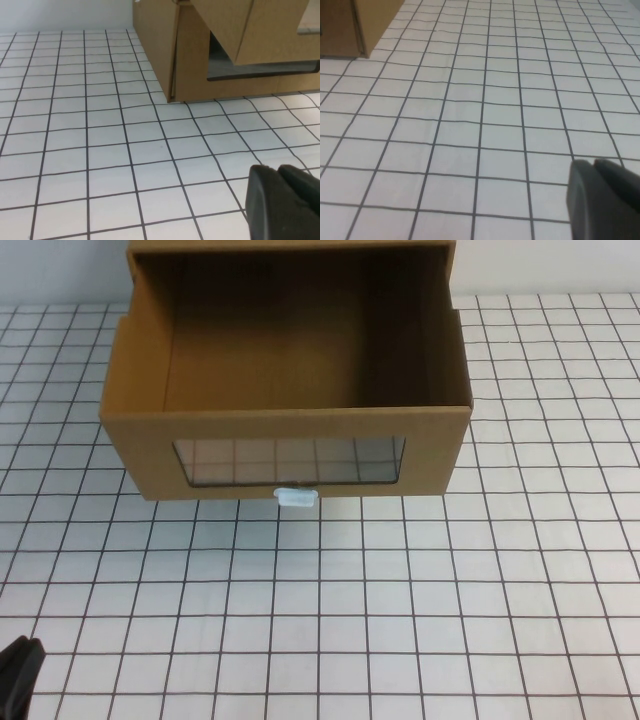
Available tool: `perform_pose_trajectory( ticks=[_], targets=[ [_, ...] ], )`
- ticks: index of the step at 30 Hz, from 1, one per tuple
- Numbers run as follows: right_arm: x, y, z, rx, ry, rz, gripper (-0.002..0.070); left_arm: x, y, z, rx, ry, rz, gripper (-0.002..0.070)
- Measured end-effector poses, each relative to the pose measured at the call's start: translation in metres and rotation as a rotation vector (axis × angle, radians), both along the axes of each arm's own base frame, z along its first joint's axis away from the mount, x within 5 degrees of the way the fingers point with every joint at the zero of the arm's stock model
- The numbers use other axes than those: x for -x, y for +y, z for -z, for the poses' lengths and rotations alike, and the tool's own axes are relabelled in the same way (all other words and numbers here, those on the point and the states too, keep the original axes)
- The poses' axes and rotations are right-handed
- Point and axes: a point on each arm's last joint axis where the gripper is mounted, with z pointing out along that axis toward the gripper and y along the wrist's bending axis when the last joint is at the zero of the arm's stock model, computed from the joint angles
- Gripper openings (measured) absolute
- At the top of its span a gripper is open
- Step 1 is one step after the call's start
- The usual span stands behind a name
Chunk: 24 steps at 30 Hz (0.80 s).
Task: Open the shoe box
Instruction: 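Pull the top drawer of the cardboard box fully open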
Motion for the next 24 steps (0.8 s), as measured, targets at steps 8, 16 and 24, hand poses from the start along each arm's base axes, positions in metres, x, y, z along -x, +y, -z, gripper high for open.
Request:
perform_pose_trajectory(
  ticks=[8,16,24],
  targets=[
    [0.0,0.0001,0.0,0.005,-0.001,-0.003,-0.0013,0.0,0.0,0.0,0.0,0.0,0.0,-0.0002],
    [0.0,0.0001,0.0,0.005,-0.001,-0.003,-0.0013,0.0,0.0,0.0,0.0,0.0,0.0,-0.0002],
    [0.0,0.0001,0.0,0.005,-0.001,-0.003,-0.0013,-0.0004,0.0007,-0.001,-0.02,-0.017,-0.004,-0.0002]
  ],
)
